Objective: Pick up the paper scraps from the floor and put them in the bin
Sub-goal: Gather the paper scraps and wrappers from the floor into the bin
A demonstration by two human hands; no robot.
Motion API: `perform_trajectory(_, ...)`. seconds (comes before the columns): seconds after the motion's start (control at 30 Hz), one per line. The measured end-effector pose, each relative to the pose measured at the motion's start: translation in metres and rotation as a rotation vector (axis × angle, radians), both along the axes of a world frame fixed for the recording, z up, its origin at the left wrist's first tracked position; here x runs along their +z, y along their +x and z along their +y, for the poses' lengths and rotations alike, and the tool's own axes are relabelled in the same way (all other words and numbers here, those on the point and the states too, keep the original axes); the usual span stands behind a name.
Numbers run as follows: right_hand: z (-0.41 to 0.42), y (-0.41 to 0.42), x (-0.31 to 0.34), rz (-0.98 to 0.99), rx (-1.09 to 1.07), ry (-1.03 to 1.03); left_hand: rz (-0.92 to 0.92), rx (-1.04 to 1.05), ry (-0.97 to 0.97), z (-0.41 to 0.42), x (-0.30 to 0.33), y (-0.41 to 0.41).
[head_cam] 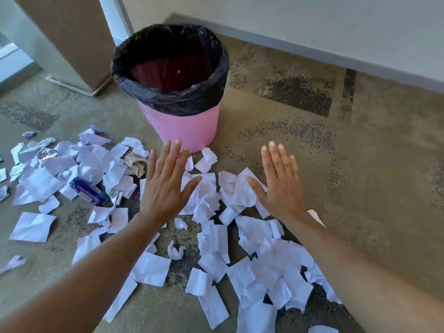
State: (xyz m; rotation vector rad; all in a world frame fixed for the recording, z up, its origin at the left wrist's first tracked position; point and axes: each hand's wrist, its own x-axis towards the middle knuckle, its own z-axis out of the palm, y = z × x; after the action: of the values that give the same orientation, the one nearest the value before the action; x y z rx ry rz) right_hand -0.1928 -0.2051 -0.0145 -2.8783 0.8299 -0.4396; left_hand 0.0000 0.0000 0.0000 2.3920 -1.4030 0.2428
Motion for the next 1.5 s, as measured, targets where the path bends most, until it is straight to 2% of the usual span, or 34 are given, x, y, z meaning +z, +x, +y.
perform_trajectory(0.1,0.005,-0.003,-0.034,0.178,-0.002,0.120,0.072,0.011,0.162,0.000,-0.034,-0.004)
perform_trajectory(0.27,0.021,-0.004,-0.076,0.475,0.076,0.353,0.338,0.038,0.468,-0.005,-0.089,-0.013)
perform_trajectory(0.37,0.028,0.000,-0.085,0.570,0.116,0.372,0.473,0.062,0.528,-0.010,-0.099,-0.016)
perform_trajectory(0.6,0.046,0.008,-0.085,0.606,0.206,0.420,0.331,-0.045,0.699,-0.018,-0.101,-0.040)
perform_trajectory(0.77,0.051,0.013,-0.084,0.507,0.237,0.538,0.452,-0.053,0.599,-0.021,-0.106,-0.045)
perform_trajectory(0.9,0.053,0.010,-0.091,0.428,0.237,0.589,0.631,-0.021,0.477,-0.016,-0.109,-0.050)
perform_trajectory(1.07,0.045,0.018,-0.078,0.269,0.135,0.757,0.815,0.040,0.306,-0.017,-0.095,-0.037)
perform_trajectory(1.17,0.042,0.021,-0.058,0.099,-0.039,1.066,0.943,0.117,0.185,-0.013,-0.071,-0.027)
perform_trajectory(1.23,0.041,0.025,-0.038,-0.035,-0.172,1.324,1.097,0.167,0.093,-0.010,-0.049,-0.018)
perform_trajectory(1.3,0.039,0.032,-0.014,-0.145,-0.239,1.480,1.267,0.212,-0.005,-0.007,-0.024,-0.010)
perform_trajectory(1.4,0.037,0.043,0.028,-0.293,-0.263,1.623,1.498,0.195,-0.199,-0.003,0.023,0.001)
perform_trajectory(1.5,0.030,0.058,0.081,-0.472,-0.197,1.677,1.568,0.123,-0.372,-0.001,0.074,0.015)
